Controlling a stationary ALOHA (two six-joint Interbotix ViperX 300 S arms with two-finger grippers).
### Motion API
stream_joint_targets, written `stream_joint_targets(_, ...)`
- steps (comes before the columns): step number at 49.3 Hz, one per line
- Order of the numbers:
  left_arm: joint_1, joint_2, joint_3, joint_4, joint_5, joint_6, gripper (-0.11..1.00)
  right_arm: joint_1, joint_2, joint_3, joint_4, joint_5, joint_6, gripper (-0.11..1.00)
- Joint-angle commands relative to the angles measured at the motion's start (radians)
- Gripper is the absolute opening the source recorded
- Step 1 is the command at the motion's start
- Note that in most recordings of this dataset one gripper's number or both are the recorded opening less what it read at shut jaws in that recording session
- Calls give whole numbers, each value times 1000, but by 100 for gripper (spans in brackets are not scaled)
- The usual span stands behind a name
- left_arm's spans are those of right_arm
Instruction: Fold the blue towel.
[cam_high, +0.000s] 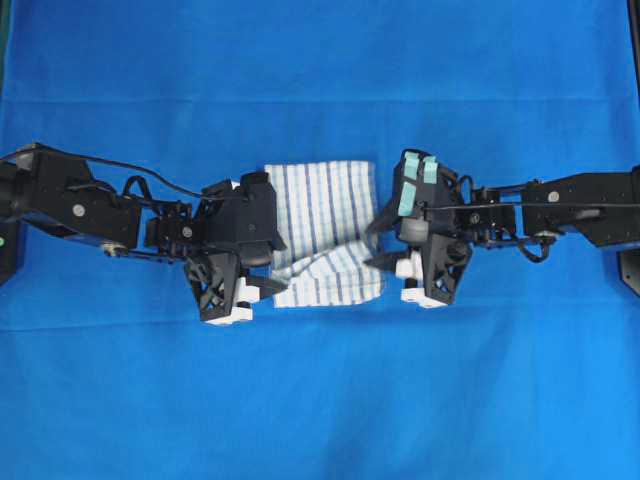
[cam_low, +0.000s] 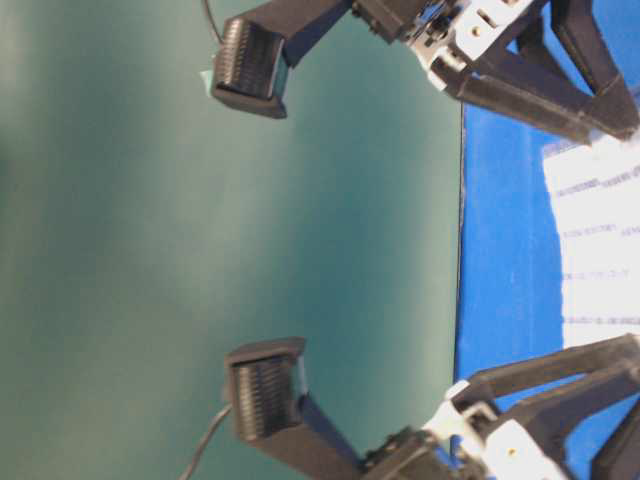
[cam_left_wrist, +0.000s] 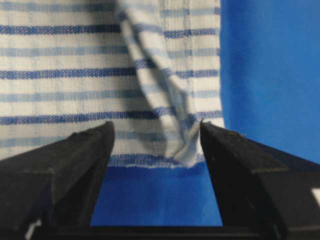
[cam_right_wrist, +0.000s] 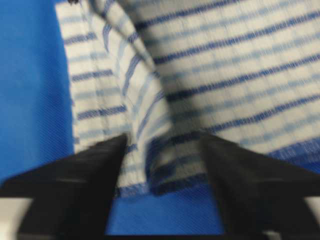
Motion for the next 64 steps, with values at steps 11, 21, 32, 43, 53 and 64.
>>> stream_joint_targets(11, 5, -216, -3, 0, 190, 61, 66, 8, -209, -32, -21, 132, -20, 63)
stream_joint_targets(21, 28, -391, 64, 0, 219, 100, 66, -3, -396, 25, -64, 190, -21, 63)
stream_joint_targets(32, 69, -664, 196, 2, 218, 101, 66, -28, -641, 153, -81, 195, -23, 63)
stream_joint_targets(43, 112, -928, 322, 2, 225, 103, 66, -58, -893, 276, -118, 202, -23, 63)
stream_joint_targets(53, 158, -1098, 443, 2, 230, 101, 66, -66, -1045, 368, -132, 206, -23, 62)
stream_joint_targets(64, 167, -1235, 537, 2, 230, 103, 66, -64, -1081, 451, -132, 172, -21, 62)
